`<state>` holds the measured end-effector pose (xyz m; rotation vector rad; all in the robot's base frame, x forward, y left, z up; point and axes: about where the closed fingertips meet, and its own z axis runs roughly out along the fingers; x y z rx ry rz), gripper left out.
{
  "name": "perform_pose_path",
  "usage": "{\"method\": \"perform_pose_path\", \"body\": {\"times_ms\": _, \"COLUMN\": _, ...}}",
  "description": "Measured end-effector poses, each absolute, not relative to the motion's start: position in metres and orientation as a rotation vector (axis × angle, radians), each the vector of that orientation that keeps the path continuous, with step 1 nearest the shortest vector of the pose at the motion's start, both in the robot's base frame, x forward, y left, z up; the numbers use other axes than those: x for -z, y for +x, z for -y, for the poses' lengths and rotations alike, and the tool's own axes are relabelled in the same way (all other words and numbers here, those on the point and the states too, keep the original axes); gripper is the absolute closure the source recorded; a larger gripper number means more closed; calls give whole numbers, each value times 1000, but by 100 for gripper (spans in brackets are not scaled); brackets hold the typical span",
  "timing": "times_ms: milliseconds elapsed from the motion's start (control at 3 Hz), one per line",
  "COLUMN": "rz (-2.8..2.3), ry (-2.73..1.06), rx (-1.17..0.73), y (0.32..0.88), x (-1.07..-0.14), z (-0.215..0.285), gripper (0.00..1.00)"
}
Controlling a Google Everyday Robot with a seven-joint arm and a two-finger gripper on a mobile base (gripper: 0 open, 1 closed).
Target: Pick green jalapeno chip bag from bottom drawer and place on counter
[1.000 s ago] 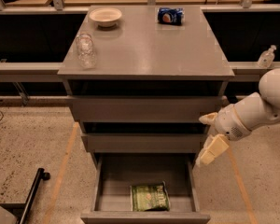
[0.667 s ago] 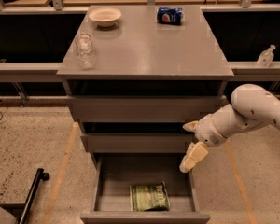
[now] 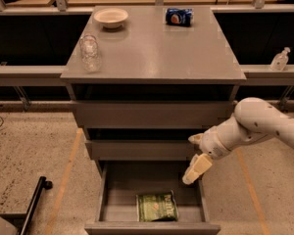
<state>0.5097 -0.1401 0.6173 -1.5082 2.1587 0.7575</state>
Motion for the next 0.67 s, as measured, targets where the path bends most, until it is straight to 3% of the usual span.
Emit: {"method": "perform_pose_path", "body": {"times_ms": 667, "rz": -2232, "ry": -1457, "rx": -755, "y": 520, "x": -524, "z": 118, "gripper": 0}}
